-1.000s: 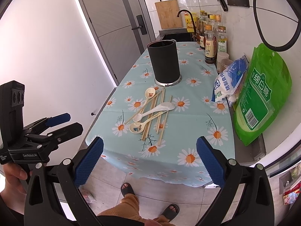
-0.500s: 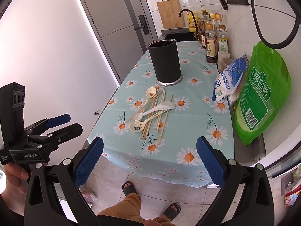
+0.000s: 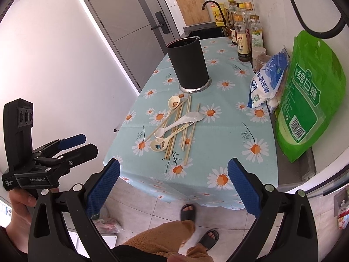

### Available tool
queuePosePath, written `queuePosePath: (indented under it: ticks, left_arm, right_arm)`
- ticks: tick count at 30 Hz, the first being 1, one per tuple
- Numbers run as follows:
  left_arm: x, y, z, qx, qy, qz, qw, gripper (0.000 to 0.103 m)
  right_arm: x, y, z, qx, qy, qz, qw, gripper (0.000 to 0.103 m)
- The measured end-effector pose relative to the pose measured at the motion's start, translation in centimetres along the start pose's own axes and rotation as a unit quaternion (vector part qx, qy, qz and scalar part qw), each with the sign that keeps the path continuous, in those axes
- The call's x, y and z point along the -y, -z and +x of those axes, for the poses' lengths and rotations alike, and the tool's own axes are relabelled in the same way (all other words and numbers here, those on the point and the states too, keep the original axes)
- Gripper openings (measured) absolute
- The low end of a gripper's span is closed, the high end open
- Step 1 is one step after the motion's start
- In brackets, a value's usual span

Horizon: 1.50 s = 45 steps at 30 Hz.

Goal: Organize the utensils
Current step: 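Move the right gripper down to the chopsticks and grasp one chopstick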

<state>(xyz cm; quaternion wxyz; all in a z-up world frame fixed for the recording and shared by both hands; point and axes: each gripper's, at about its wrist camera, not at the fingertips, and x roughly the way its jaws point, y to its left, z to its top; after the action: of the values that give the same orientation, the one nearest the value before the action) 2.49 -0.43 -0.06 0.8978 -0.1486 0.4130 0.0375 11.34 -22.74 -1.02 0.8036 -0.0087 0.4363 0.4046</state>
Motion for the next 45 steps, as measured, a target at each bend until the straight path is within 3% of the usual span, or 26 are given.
queuePosePath:
  ticks: [7,16,21,26,30,37,42,45]
  left_arm:
    - [-2.4,-2.7,3.1,-0.018,0.023,-0.009,0.9995,0.096]
    - [-7.0,-6.6,7.9,-0.048,0.037,-0.015,0.9981,0.096]
    - [-9.7,-7.8,9.8,-0.057,0.047,-0.025,0.9970,0.096]
    - [-11.6,-8.4,11.4,-0.067,0.053,-0.029,0.9959,0.096]
    - [-12.9,-8.3,12.2,-0.074,0.056,-0.039,0.9949,0.096]
    - [-14.6,-8.4,13.1,-0.080,0.061,-0.060,0.9931,0.096]
    - [-15.1,-8.9,13.9,-0.083,0.065,-0.059,0.9926,0.096]
    - [-15.3,-9.1,14.4,-0.087,0.070,-0.064,0.9917,0.096]
  right_arm:
    - [0.8,-2.4,2.5,-0.008,0.006,0.012,1.000,0.098]
    - [2.0,-7.2,8.6,-0.043,-0.027,0.065,0.997,0.098]
    - [2.7,-9.3,12.7,-0.067,-0.054,0.107,0.991,0.098]
    - [3.6,-10.6,16.8,-0.104,-0.093,0.173,0.975,0.097]
    - [4.3,-10.9,19.7,-0.130,-0.120,0.216,0.960,0.085]
    - [6.1,-11.0,24.8,-0.181,-0.147,0.312,0.921,0.061]
    - [7.2,-10.9,26.8,-0.203,-0.134,0.346,0.906,0.044]
    - [7.3,-10.9,27.5,-0.213,-0.111,0.344,0.908,0.036]
